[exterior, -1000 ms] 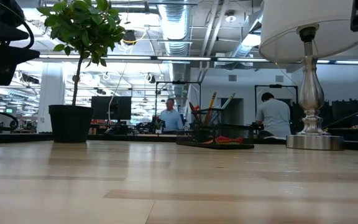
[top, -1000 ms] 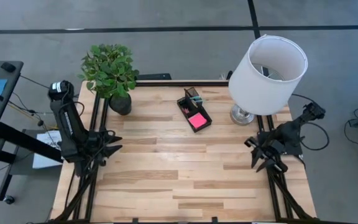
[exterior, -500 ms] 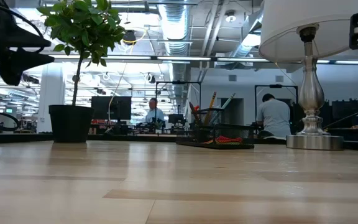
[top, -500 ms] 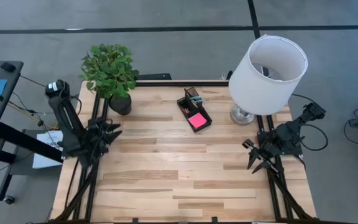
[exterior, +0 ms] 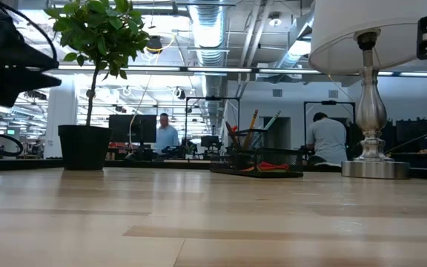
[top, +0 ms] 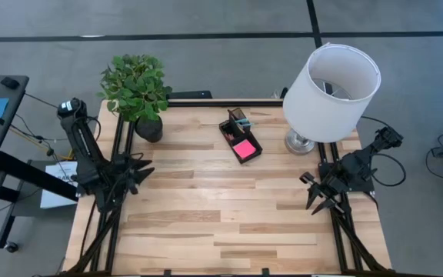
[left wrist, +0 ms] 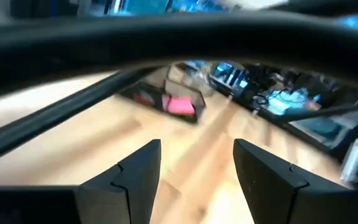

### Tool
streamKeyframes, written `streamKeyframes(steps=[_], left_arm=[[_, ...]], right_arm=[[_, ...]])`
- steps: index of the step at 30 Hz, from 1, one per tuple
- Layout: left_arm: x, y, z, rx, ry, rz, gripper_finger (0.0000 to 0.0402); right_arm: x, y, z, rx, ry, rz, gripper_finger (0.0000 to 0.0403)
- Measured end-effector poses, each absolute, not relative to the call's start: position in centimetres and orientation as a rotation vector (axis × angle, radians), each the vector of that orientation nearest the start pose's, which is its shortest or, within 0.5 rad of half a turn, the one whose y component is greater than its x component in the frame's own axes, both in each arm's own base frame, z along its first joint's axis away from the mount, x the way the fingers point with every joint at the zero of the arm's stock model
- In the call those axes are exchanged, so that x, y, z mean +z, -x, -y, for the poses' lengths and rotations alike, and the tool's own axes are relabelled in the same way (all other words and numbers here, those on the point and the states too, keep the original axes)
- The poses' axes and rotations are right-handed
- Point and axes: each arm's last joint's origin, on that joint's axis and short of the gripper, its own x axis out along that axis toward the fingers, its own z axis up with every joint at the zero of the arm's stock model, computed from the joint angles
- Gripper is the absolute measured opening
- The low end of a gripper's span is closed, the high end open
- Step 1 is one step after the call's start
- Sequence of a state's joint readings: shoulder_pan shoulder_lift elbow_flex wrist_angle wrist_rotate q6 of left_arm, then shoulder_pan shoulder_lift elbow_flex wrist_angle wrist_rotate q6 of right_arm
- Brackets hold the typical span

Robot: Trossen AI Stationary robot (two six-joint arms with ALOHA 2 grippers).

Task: Pick and place office supplies into organizer
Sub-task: Return to Home Position

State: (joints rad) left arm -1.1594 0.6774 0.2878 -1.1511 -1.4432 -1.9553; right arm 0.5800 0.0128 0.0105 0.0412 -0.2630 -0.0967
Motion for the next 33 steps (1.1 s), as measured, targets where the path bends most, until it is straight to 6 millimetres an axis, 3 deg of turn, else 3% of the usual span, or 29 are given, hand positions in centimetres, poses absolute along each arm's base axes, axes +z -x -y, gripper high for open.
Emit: streamKeyframes(steps=[6, 9, 14, 21, 25, 29, 33], left_arm=[[15.5, -5.6, 6.0, 0.449, 0.734, -0.193, 0.0194], [15.7, -5.8, 6.1, 0.449, 0.809, -0.138, 0.0194], [16.5, -6.0, 6.5, 0.402, 0.405, -0.008, 0.0194], [18.3, -6.8, 9.0, 0.383, 0.165, 0.03, 0.0194], [20.0, -6.5, 9.0, 0.341, 0.082, -0.003, 0.0194], [21.9, -6.8, 8.2, 0.201, 0.038, -0.061, 0.0194], [24.2, -7.6, 8.0, -0.139, -0.12, 0.023, 0.0194]], right_arm=[[17.0, -7.7, -5.9, 0.841, 0.085, 0.08, 0.0098], [17.0, -7.7, -5.9, 0.84, 0.085, 0.08, 0.0098], [17.0, -7.7, -5.9, 0.84, 0.085, 0.08, 0.0098], [17.0, -7.7, -5.9, 0.84, 0.085, 0.08, 0.0098], [17.0, -7.7, -5.9, 0.84, 0.085, 0.08, 0.0098], [17.0, -7.7, -5.9, 0.84, 0.085, 0.08, 0.0098], [17.0, -7.7, -5.9, 0.84, 0.085, 0.08, 0.0098]])
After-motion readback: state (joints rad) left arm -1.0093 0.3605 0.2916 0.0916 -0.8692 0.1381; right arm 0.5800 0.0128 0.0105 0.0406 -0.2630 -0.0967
